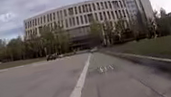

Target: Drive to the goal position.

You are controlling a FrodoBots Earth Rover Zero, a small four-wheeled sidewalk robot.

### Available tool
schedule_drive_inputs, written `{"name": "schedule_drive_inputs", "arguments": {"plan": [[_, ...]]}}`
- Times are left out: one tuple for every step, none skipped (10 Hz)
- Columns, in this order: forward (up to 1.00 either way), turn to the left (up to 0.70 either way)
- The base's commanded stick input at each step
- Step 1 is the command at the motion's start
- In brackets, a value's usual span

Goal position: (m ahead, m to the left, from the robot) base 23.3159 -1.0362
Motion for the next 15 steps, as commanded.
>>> {"name": "schedule_drive_inputs", "arguments": {"plan": [[1.00, 0.00], [1.00, 0.00], [1.00, 0.00], [1.00, 0.00], [1.00, 0.00], [1.00, 0.00], [1.00, 0.00], [1.00, 0.00], [1.00, 0.00], [1.00, 0.00], [1.00, 0.00], [1.00, 0.00], [1.00, 0.00], [1.00, 0.00], [1.00, 0.00]]}}
